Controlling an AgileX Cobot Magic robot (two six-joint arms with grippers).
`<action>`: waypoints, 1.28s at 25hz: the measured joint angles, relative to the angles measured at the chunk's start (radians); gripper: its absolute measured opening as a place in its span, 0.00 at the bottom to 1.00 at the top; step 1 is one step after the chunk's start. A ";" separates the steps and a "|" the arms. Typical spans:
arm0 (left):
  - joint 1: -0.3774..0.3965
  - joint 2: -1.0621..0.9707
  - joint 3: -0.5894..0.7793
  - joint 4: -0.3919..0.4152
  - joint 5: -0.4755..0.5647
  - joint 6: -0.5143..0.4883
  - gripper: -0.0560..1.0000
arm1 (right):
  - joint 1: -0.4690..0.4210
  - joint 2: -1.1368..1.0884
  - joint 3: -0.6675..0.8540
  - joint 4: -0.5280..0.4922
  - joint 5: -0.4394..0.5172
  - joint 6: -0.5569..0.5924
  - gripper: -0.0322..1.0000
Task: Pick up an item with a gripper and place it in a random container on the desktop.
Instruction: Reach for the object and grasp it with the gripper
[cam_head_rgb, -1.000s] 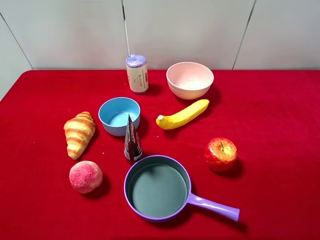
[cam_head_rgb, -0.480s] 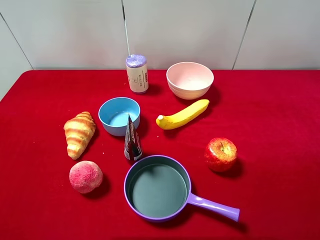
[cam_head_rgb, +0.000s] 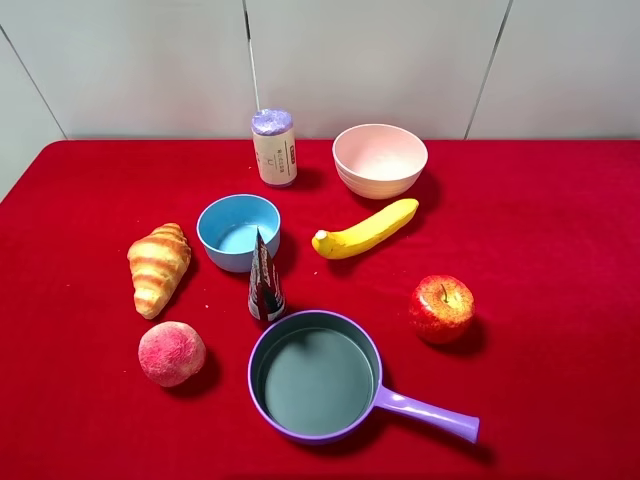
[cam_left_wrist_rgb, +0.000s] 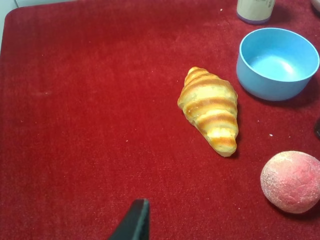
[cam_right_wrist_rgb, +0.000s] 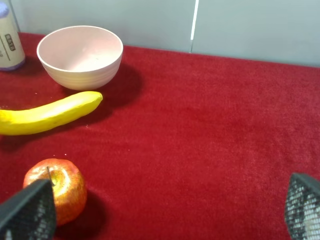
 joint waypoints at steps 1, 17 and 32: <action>0.000 0.000 0.000 0.000 0.000 0.000 0.99 | 0.000 0.000 0.000 0.000 0.000 0.000 0.70; 0.000 0.000 0.000 0.000 0.000 0.000 0.99 | 0.000 0.000 0.000 0.008 0.000 0.000 0.70; 0.000 0.000 0.000 0.000 0.000 0.000 0.99 | 0.000 0.425 -0.212 0.048 -0.001 -0.024 0.70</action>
